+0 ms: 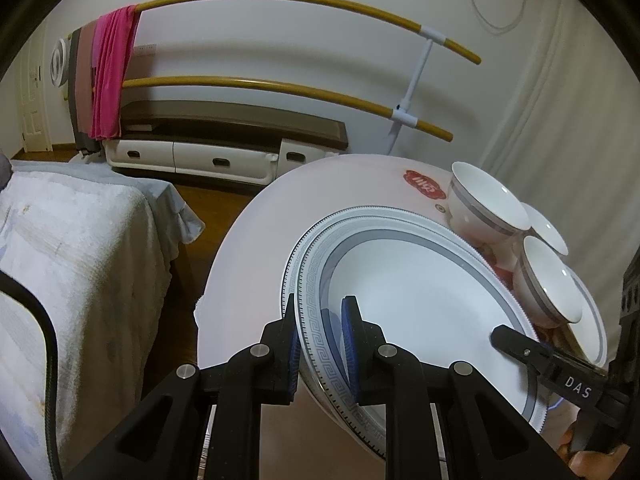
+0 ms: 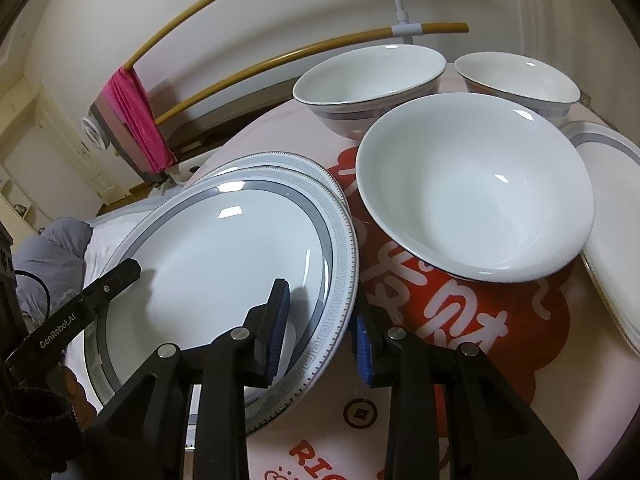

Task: Organize plates and bowls
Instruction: 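Lift the held plate with both tools and carry it over another plate, then lower the plate onto the other plate, open left tool then right tool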

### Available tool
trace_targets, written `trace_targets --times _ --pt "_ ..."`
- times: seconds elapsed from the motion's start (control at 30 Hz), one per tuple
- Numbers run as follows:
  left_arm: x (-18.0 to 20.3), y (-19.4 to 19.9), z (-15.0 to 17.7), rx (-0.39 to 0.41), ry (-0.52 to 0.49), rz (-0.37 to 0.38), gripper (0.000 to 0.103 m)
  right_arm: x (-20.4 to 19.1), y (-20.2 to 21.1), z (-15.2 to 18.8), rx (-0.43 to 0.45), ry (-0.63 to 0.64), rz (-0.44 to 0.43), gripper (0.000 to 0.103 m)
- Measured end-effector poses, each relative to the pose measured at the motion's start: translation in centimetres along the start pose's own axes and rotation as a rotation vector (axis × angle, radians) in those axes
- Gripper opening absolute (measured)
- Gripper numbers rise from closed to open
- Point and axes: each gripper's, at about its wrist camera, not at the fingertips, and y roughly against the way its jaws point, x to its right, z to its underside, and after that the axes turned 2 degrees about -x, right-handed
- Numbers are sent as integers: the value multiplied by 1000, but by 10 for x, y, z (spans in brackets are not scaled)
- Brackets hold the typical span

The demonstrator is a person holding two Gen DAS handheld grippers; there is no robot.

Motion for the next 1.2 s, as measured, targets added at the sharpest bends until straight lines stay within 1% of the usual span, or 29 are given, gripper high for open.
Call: trace_targets --times 0.07,0.1,0.2,0.37,0.4,0.47,0.53,0.6,0.73,0.87,1.03,1.1,1.2 --pt "1 0 0 0 -7 -7 15 4 -1 -1 -1 -16 6 41" --pt "2 0 0 0 -10 -9 16 7 -1 -1 -3 -29 3 47" --pt "3 -1 -1 2 -17 -14 16 12 -2 -1 -1 -43 -24 48" --pt "4 -4 -1 8 -28 -20 17 16 -4 -4 4 -50 -63 41" --pt "4 -5 -2 9 -27 -21 17 18 -4 -5 2 -54 -80 37" --pt "3 -6 -3 11 -32 -22 17 20 -6 -5 3 -57 -98 34" --pt "3 -7 -3 14 -38 -26 17 18 -7 -4 9 -46 -119 25" --pt "3 -8 -3 15 -40 -28 17 16 -8 -4 15 -37 -126 22" --pt "6 -9 -1 18 -64 -45 18 19 -9 -1 27 -49 -160 21" --pt "16 -11 0 20 -106 -80 24 21 -10 2 30 -62 -182 20" --pt "22 -16 3 30 -130 -115 26 22 -12 1 30 -71 -199 19" --pt "22 -17 3 31 -125 -116 31 28 -13 3 29 -79 -212 19" --pt "21 -20 0 31 -120 -110 32 34 -12 4 32 -91 -229 20"
